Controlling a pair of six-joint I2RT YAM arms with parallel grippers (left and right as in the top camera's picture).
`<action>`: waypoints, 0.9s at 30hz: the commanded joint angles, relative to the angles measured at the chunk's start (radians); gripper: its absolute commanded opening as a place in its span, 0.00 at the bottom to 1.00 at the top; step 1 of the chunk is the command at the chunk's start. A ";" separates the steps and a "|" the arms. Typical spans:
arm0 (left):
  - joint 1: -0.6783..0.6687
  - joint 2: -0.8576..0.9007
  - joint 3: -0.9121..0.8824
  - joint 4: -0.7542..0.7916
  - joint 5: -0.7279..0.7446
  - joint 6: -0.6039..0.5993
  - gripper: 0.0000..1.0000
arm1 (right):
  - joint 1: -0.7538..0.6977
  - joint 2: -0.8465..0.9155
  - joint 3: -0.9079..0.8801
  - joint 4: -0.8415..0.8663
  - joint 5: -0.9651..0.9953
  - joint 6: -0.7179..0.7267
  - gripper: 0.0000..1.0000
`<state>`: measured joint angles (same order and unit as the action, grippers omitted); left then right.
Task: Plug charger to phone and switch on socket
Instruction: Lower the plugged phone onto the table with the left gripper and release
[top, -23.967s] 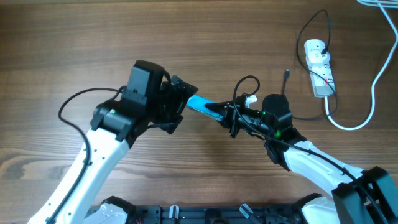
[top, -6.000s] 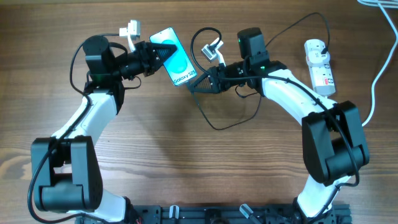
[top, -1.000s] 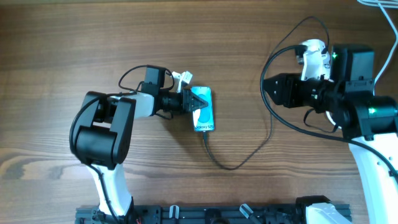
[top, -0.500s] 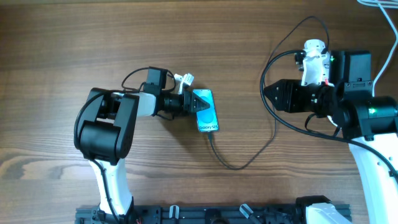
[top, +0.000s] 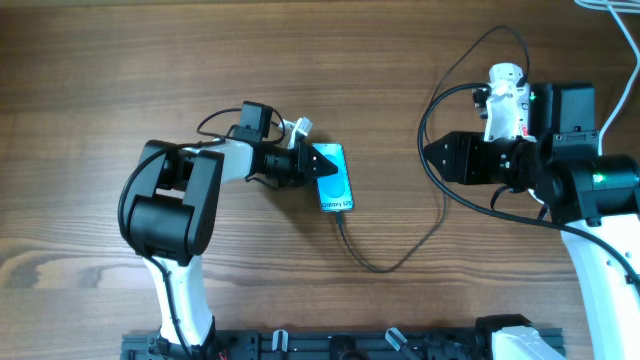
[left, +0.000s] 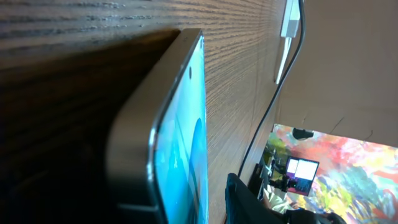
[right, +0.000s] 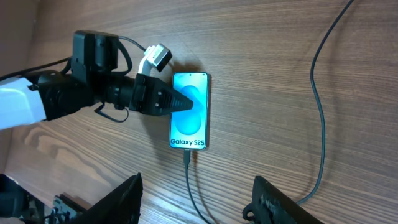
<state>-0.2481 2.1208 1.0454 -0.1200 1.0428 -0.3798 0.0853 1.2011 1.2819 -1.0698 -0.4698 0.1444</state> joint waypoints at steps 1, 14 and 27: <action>-0.004 0.036 0.001 -0.005 -0.162 -0.025 0.27 | 0.002 -0.010 0.008 -0.010 0.010 -0.033 0.57; -0.002 0.036 0.010 0.120 -0.181 -0.025 0.28 | 0.002 -0.009 0.008 -0.027 0.041 -0.039 0.58; 0.076 0.035 0.010 0.067 -0.180 -0.024 0.25 | 0.002 -0.009 0.007 -0.029 0.082 -0.039 0.64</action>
<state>-0.1925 2.1208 1.0637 -0.0376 0.9661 -0.4057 0.0853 1.2011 1.2819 -1.1027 -0.4091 0.1249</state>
